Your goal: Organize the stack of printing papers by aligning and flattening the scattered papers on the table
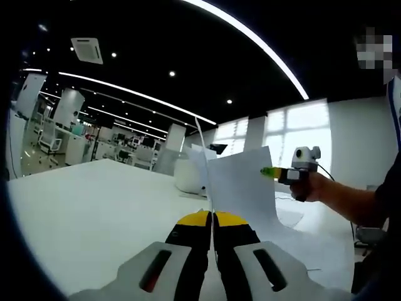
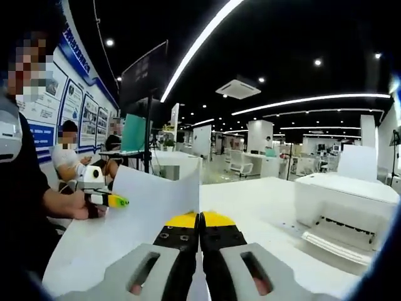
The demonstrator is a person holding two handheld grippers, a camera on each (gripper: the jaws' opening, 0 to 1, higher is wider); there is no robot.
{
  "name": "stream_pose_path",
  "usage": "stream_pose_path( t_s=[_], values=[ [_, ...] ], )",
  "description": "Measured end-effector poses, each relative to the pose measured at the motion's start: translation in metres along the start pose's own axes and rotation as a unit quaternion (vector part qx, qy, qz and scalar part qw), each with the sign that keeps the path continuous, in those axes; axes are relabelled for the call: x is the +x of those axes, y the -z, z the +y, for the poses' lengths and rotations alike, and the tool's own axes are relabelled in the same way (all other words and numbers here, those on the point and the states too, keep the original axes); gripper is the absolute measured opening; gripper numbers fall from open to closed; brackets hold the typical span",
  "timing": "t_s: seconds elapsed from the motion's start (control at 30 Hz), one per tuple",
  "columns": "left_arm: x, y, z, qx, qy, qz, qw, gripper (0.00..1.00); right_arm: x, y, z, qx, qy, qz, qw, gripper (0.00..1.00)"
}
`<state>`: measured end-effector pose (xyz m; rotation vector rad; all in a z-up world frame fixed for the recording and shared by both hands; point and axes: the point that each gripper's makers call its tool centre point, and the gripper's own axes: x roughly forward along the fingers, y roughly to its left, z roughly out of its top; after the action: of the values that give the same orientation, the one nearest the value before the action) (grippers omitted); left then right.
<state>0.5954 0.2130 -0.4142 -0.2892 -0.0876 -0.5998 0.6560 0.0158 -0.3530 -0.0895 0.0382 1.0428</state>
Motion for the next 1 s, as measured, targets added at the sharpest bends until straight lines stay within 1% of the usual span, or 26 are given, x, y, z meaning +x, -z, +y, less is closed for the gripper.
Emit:
stream_pose_path(
  t_s=[0.27, 0.63, 0.83, 1.0],
  values=[
    [0.0, 0.0, -0.001, 0.0, 0.002, -0.001, 1.0, 0.07, 0.017, 0.004, 0.009, 0.003, -0.014, 0.003, 0.9999, 0.0],
    [0.001, 0.0, -0.001, 0.001, 0.003, -0.003, 1.0, 0.07, 0.038, 0.01, 0.021, 0.018, -0.03, 0.002, 0.9994, 0.0],
    [0.001, -0.002, -0.005, -0.01, 0.02, -0.01, 0.9997, 0.08, 0.043, 0.018, 0.022, 0.027, -0.034, 0.007, 0.999, 0.0],
    [0.002, -0.005, -0.009, -0.027, 0.035, -0.019, 0.9988, 0.13, 0.045, 0.021, 0.02, 0.032, -0.028, 0.011, 0.999, 0.0]
  ],
)
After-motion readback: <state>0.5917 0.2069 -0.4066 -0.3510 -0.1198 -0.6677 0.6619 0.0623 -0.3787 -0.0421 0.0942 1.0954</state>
